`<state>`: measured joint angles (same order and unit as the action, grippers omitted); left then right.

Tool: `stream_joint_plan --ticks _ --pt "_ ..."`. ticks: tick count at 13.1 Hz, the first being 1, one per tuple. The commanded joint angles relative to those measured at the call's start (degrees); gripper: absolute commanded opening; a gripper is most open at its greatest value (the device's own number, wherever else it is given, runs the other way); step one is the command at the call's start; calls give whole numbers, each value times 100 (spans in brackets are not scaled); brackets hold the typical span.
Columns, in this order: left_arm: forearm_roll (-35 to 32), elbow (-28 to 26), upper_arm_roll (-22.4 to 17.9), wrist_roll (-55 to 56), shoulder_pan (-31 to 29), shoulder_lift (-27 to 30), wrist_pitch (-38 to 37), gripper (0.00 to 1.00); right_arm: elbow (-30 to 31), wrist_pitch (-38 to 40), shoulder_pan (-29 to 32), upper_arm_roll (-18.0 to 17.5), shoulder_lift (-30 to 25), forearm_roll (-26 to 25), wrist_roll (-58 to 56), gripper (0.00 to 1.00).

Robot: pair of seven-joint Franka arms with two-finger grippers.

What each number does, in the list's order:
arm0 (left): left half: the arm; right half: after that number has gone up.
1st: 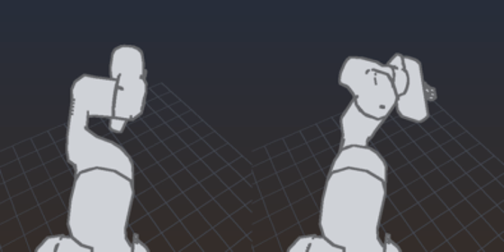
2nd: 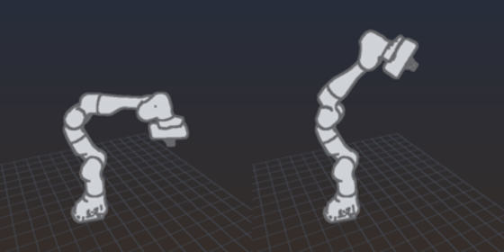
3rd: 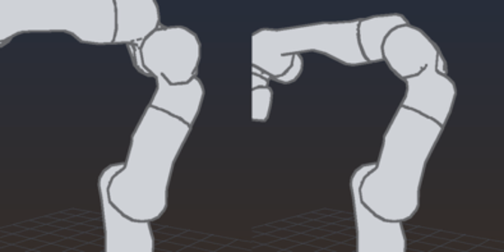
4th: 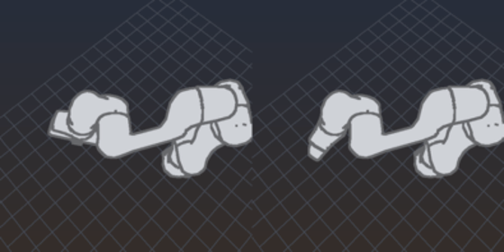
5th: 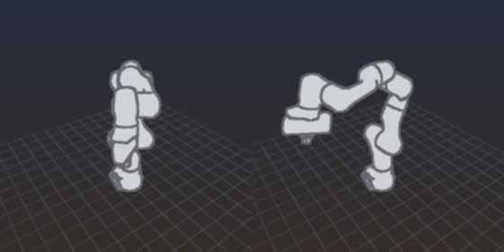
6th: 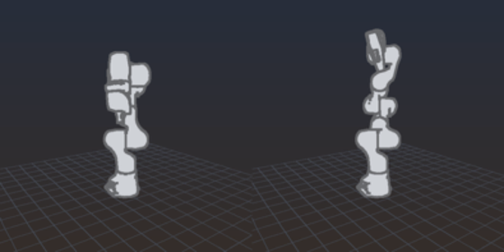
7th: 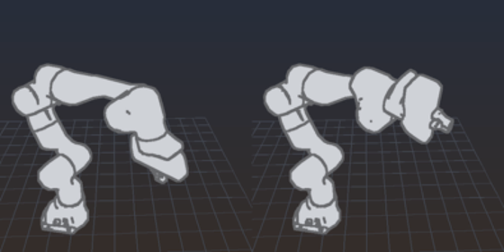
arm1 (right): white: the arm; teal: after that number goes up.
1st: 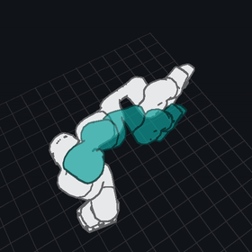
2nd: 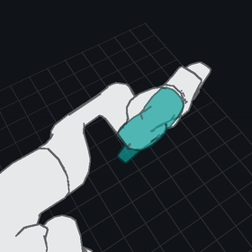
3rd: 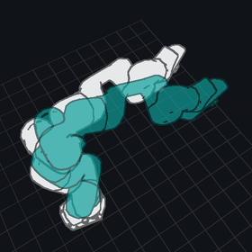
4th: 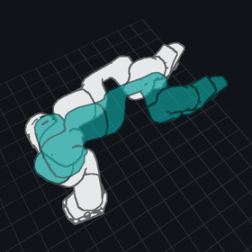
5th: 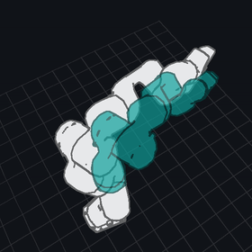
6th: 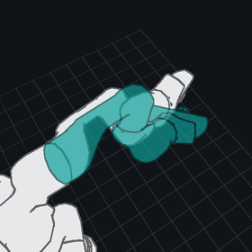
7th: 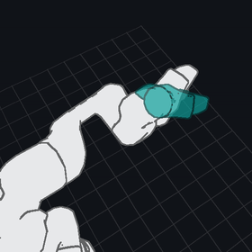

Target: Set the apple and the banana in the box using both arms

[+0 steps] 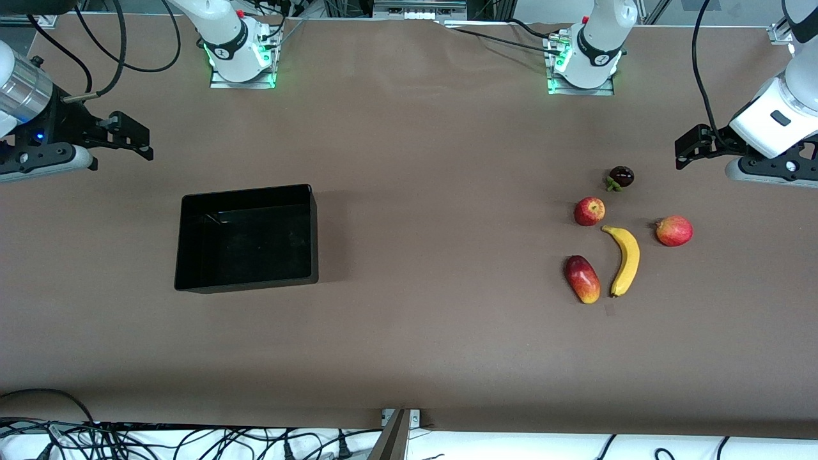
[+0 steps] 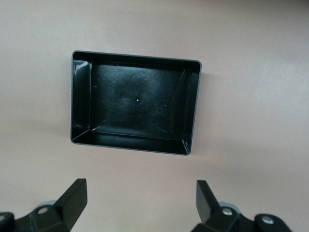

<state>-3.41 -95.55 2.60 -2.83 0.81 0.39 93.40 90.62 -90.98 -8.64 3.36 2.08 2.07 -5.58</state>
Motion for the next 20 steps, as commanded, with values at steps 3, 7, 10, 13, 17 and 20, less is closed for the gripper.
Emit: stream_joint_plan --ticks 3,7,10,13,17,20 --pt "130 -16 -23 28 33 75 12 100 507 -497 73 32 336 -338 -48 100" --pt "121 -16 -23 28 24 75 12 100 755 -1289 82 322 1126 -339 -101 100" --pt "130 -16 -23 28 33 75 12 100 790 -1782 91 507 1847 -269 -31 100" --pt "121 -16 -23 28 33 75 12 100 1455 -2675 126 516 1945 -251 -13 98" --pt "121 -16 -23 28 33 75 12 100 1739 -3417 257 507 2367 -216 -48 87" --pt "121 -16 -23 28 33 75 12 100 1810 -3427 258 507 2438 -66 -57 53"
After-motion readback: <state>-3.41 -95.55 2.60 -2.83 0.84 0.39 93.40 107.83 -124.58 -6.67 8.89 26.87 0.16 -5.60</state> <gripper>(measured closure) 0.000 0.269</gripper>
